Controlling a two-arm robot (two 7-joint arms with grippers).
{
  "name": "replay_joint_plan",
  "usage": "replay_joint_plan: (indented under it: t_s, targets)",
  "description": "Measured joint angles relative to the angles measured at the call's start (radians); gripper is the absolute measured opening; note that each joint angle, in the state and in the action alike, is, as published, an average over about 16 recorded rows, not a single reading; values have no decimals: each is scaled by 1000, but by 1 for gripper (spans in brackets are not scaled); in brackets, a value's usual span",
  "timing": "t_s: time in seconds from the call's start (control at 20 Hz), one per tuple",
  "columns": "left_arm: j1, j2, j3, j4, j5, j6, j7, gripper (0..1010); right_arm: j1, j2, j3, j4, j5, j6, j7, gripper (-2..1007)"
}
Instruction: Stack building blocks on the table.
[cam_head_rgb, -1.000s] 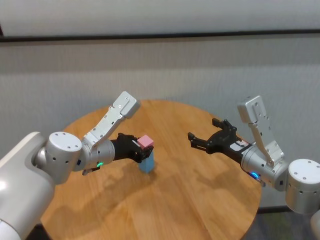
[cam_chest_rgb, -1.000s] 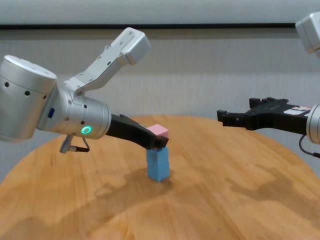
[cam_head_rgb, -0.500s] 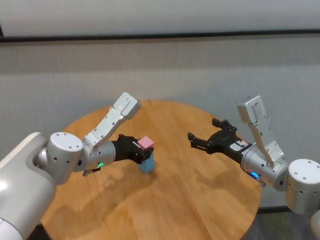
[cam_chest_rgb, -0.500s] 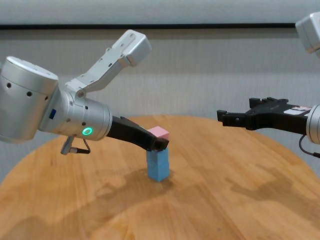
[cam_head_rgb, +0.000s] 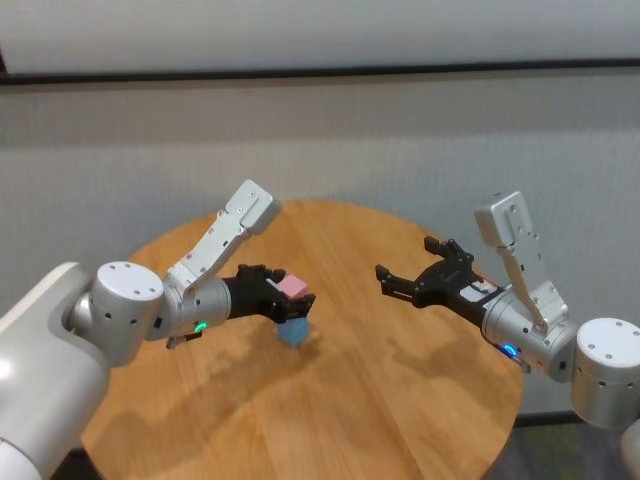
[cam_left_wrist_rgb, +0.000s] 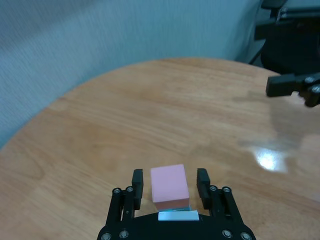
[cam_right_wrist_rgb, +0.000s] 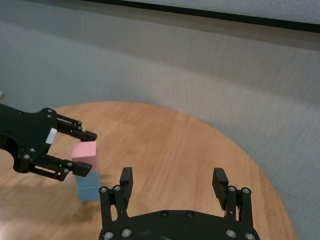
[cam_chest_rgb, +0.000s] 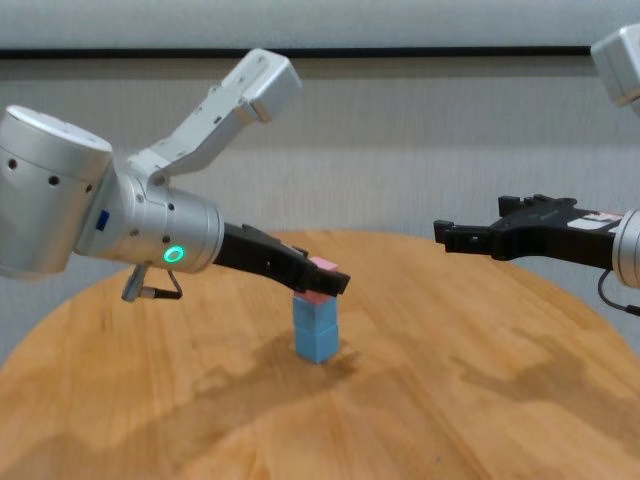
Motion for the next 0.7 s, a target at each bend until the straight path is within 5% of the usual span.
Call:
replay_joint_plan:
  t_s: [0.35,0.7]
  targets:
    - [14,27,-28,-45,-17,-14,17,867,0,0,0,0,0,0,0,1000]
    - [22,66,-70,-43,-28,-44,50,983,0,0,0,0,0,0,0,1000]
